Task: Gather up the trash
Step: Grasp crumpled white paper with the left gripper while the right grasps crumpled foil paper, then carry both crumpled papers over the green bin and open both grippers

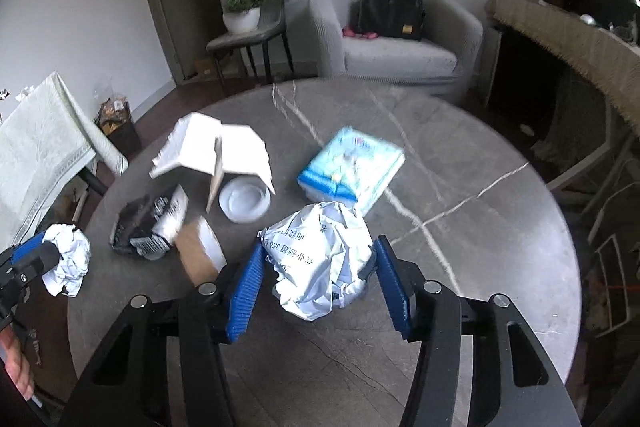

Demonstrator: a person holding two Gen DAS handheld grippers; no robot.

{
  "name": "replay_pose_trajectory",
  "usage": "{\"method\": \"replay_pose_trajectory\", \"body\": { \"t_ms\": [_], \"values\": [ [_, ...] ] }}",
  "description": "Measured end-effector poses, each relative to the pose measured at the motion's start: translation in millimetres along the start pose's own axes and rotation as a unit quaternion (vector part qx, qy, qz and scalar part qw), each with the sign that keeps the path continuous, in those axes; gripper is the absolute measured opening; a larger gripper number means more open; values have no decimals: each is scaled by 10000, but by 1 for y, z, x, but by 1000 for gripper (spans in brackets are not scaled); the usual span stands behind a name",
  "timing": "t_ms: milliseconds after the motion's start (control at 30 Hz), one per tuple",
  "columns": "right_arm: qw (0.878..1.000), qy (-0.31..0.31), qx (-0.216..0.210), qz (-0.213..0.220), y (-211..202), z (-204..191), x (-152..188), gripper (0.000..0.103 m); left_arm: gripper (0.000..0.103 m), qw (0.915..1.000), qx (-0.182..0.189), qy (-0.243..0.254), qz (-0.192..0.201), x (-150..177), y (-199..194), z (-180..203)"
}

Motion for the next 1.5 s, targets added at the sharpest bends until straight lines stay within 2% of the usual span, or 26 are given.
{"method": "replay_pose_trajectory", "body": {
  "t_ms": [200, 400, 667, 833, 1033, 1233, 1333, 1400, 1500],
  "values": [
    [9976, 2, -513, 468, -31, -34, -10, 56, 48, 9997, -230, 19, 10, 7, -27, -23],
    [9926, -365, -962, 651, -57, -89, -1, 56, 49, 9987, -472, -160, -133, 32, -45, -59],
    [9830, -909, -1389, 789, -84, -154, 18, 56, 49, 9930, -825, -578, -613, 76, -53, -111],
    [9771, -1131, -1625, 785, -93, -191, 24, 56, 49, 9877, -888, -882, -941, 100, -55, -140],
    [9712, -1326, -1855, 697, -94, -233, 28, 56, 51, 9818, -1039, -859, -1334, 122, -59, -165],
    [9651, -1548, -2020, 614, -94, -271, 39, 56, 57, 9770, -956, -1008, -1615, 140, -65, -184],
    [9626, -1670, -2059, 564, -92, -288, 45, 56, 62, 9766, -935, -1046, -1630, 141, -68, -188],
    [9610, -1748, -2080, 524, -91, -298, 49, 56, 71, 9766, -960, -1068, -1602, 141, -73, -195],
    [9588, -1876, -2095, 412, -86, -314, 57, 56, 73, 9766, -1014, -1067, -1568, 141, -81, -201]
  ]
}}
Point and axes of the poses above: each gripper's, at about its wrist camera, not at the fingertips, and y roughly the way its jaws point, z to its right, x to its underside, the point moved 8 cm from there along y, roughly the way its jaws point, and after that the axes turned 15 degrees about x, right-handed, at the moved point
